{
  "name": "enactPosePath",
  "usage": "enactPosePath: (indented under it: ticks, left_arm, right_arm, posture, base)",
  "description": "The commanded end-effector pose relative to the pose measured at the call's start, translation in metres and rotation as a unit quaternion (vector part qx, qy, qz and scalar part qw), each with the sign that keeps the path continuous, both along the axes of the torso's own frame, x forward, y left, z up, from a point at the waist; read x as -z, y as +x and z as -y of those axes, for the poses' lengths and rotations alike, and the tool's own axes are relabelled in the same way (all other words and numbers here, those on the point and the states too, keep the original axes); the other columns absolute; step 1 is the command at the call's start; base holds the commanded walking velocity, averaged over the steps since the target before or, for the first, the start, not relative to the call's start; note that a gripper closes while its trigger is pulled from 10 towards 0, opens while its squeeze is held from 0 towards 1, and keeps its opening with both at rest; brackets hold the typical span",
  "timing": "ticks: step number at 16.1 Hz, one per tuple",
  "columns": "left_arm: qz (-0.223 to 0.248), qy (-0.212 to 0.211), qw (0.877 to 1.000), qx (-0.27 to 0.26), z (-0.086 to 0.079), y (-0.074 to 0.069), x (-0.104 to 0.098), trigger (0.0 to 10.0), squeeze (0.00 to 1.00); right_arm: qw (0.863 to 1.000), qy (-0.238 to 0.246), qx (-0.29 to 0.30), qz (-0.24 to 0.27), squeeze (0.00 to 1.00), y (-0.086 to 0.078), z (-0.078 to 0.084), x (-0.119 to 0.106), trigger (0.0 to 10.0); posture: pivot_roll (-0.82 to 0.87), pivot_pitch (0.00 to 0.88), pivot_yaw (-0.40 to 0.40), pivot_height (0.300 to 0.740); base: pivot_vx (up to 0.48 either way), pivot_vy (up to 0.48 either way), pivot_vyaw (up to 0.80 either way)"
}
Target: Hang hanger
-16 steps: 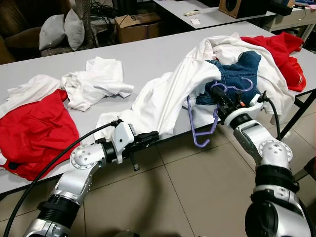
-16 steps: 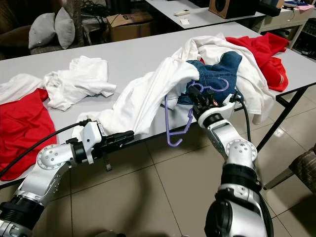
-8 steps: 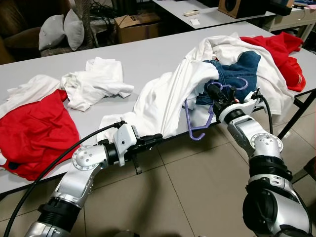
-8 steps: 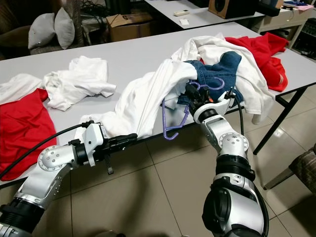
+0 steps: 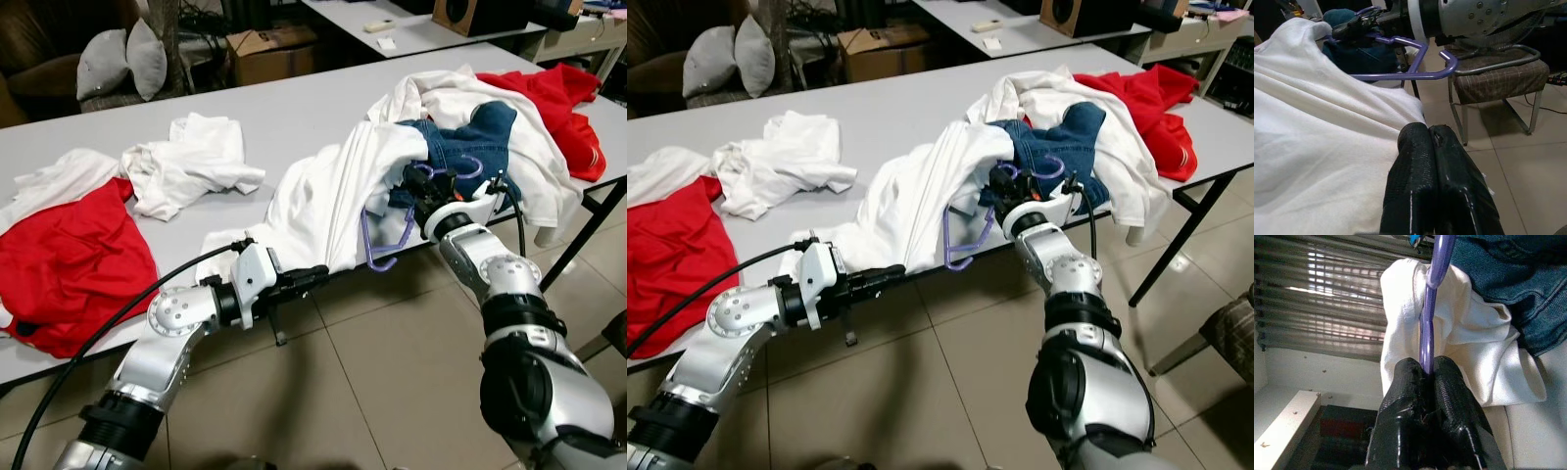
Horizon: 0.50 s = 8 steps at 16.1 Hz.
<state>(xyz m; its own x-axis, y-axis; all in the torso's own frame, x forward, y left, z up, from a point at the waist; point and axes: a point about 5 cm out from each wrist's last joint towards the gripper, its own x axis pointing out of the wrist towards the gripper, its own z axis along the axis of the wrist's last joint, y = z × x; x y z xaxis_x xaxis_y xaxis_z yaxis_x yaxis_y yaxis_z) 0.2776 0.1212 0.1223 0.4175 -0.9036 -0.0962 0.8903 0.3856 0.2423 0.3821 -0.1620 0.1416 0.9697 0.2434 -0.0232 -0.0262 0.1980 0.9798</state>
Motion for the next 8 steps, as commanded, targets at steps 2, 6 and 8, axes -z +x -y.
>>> enactPosePath:
  ticks: [2, 6, 8]
  left_arm:
    - [-0.010, -0.028, 0.999, 0.028, 0.014, -0.003, -0.007, 0.0, 0.00]
    - [-0.021, -0.047, 0.997, 0.049, 0.022, -0.006, -0.016, 0.0, 0.00]
    - [-0.026, -0.060, 0.995, 0.078, 0.034, -0.011, -0.026, 0.0, 0.00]
  right_arm:
    - [0.999, -0.008, 0.040, 0.032, 0.00, 0.008, 0.009, -0.015, 10.0]
    - [0.998, 0.014, 0.056, 0.033, 0.00, 0.013, 0.007, -0.019, 10.0]
    - [0.997, 0.022, 0.060, 0.033, 0.00, 0.016, 0.000, -0.021, 10.0]
  posture:
    - [-0.07, 0.000, 0.025, 0.740]
    - [-0.05, 0.000, 0.022, 0.740]
    - [-0.04, 0.000, 0.018, 0.740]
  base:
    - [0.000, 0.000, 0.00]
    - [0.000, 0.000, 0.00]
    - [0.000, 0.000, 0.00]
